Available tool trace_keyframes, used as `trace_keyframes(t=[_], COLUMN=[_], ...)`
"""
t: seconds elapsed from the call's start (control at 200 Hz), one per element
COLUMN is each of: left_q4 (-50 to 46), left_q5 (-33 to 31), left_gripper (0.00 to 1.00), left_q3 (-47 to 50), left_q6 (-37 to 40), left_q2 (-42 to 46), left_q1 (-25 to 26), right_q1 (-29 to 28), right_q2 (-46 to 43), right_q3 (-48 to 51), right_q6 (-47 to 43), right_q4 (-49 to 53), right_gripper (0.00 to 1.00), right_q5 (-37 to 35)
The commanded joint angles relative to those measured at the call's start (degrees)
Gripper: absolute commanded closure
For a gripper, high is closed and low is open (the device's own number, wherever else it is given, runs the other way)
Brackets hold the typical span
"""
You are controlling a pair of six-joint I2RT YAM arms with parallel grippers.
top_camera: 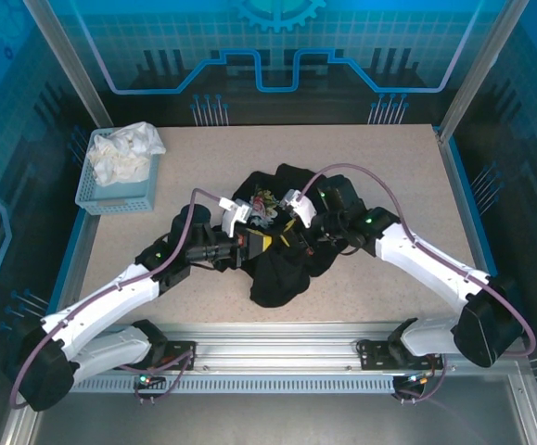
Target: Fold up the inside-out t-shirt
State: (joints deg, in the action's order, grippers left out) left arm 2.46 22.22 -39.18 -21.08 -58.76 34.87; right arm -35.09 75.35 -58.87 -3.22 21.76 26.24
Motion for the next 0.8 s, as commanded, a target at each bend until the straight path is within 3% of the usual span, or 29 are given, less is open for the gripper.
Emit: trace_keyframes(t=[0.0,0.055,0.11,0.275,0.46,0.545,0.62,0.71,0.795], left_q4=[-7.0,-8.9,-9.8,-14.0,-15.7,-15.1,-13.2,-10.6,-9.4], left_q5=[-20.4,-29.4,-32.2,-31.6,-28.0,-22.7,-15.4,-7.3,-3.9], left_gripper=[1.00,1.00,1.00,0.72,0.52,0.52,0.58,0.66,0.67], left_q3=[-2.3,-3.2,-4.3,-6.1,-1.5,0.5,2.0,2.7,2.4], left_q6=[3.4,3.3,4.5,4.4,2.9,2.3,1.3,1.3,2.6], left_q2=[0.6,-0.6,-2.0,-2.4,7.4,11.9,13.9,13.4,10.9], left_q1=[-0.3,-0.3,-0.3,-0.2,1.5,2.5,2.9,3.6,4.2], right_q1=[2.8,3.2,2.8,2.1,2.9,3.4,3.9,4.7,5.0], right_q2=[-3.0,-3.6,-3.7,-2.5,-0.3,0.4,0.6,0.8,1.0], right_q3=[0.3,2.3,3.7,5.9,5.7,5.4,5.2,5.0,4.9], right_q6=[8.0,13.2,17.2,22.6,24.2,24.4,24.6,25.4,25.9], right_q4=[-3.9,-8.3,-12.5,-19.6,-21.7,-22.0,-21.8,-21.7,-21.7], right_gripper=[1.00,1.00,1.00,1.00,1.00,1.00,1.00,1.00,1.00], right_q5=[16.2,21.2,23.8,24.0,23.1,22.9,22.4,22.0,22.1])
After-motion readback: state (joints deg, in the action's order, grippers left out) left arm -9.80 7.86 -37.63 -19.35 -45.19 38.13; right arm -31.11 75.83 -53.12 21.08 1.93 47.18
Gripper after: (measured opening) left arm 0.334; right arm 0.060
